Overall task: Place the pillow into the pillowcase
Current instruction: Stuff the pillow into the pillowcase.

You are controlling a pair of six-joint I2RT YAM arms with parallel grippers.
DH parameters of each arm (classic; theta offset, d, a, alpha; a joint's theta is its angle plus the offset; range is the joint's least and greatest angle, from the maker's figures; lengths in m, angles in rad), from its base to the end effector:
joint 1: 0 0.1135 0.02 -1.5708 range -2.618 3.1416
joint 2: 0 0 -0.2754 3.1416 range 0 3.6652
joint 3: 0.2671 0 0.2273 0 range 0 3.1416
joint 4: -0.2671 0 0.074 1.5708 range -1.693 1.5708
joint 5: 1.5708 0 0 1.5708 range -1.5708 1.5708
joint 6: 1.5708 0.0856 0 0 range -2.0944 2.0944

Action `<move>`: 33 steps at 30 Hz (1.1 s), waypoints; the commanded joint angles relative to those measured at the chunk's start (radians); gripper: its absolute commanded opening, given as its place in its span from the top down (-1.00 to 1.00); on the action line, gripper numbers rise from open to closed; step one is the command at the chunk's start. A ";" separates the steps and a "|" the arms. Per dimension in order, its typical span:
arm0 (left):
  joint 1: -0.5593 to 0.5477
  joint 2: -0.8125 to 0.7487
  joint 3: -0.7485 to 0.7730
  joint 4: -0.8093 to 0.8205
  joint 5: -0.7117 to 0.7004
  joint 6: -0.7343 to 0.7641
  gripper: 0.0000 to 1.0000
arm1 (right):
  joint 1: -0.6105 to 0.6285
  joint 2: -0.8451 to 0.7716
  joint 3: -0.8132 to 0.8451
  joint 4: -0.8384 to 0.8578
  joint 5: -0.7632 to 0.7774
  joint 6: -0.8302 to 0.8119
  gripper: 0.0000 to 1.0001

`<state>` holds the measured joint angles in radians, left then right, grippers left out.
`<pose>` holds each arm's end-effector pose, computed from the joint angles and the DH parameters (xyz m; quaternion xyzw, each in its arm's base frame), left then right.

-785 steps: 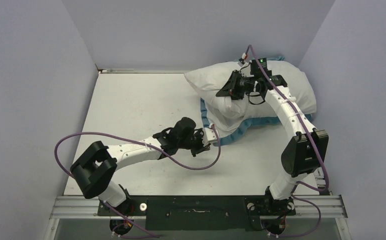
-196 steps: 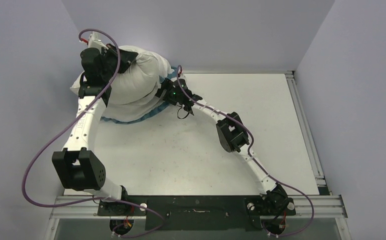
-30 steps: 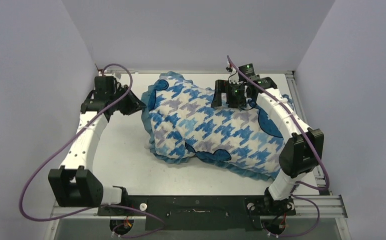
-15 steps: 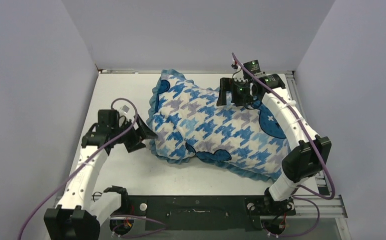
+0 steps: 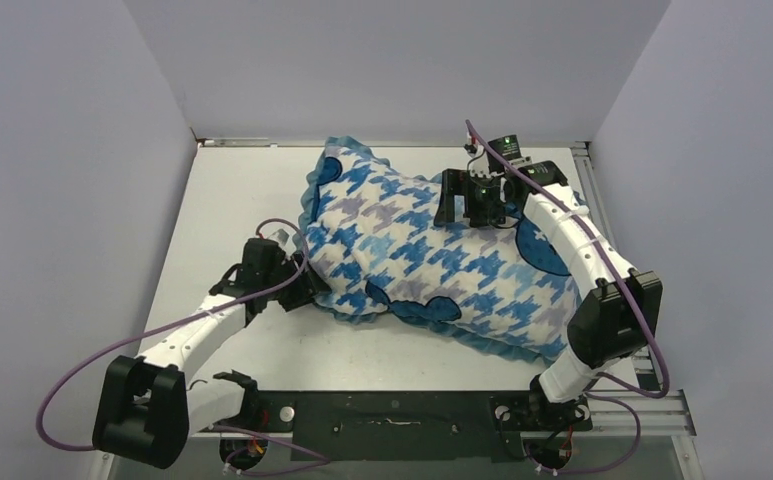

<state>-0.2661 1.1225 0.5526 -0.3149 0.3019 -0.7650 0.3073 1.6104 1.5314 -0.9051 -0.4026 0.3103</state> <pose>0.2019 -0.0814 0.1734 -0.1808 0.9147 -0.2871 0.2195 0.3127 0.1344 0.3040 -0.0564 0.9380 0.2685 0.2118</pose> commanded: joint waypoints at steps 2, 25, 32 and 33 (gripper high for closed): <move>0.007 -0.003 0.015 0.293 -0.157 0.042 0.81 | -0.026 0.060 -0.010 0.110 0.087 -0.013 -0.85; 0.433 0.066 0.450 -0.506 -0.438 0.244 0.05 | -0.047 0.302 0.155 0.229 0.177 -0.121 -0.83; 0.470 0.111 0.529 -0.352 -0.311 0.230 -0.76 | -0.087 0.149 0.139 0.296 -0.063 0.039 -1.00; 0.471 0.111 0.516 -0.288 -0.238 0.211 -0.80 | -0.106 0.126 0.115 0.323 -0.116 0.085 -0.95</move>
<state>0.2028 1.2625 1.0248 -0.7944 -0.0692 -0.5453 0.2516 1.8984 1.6688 -0.6636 -0.3504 0.2649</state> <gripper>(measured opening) 0.862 0.992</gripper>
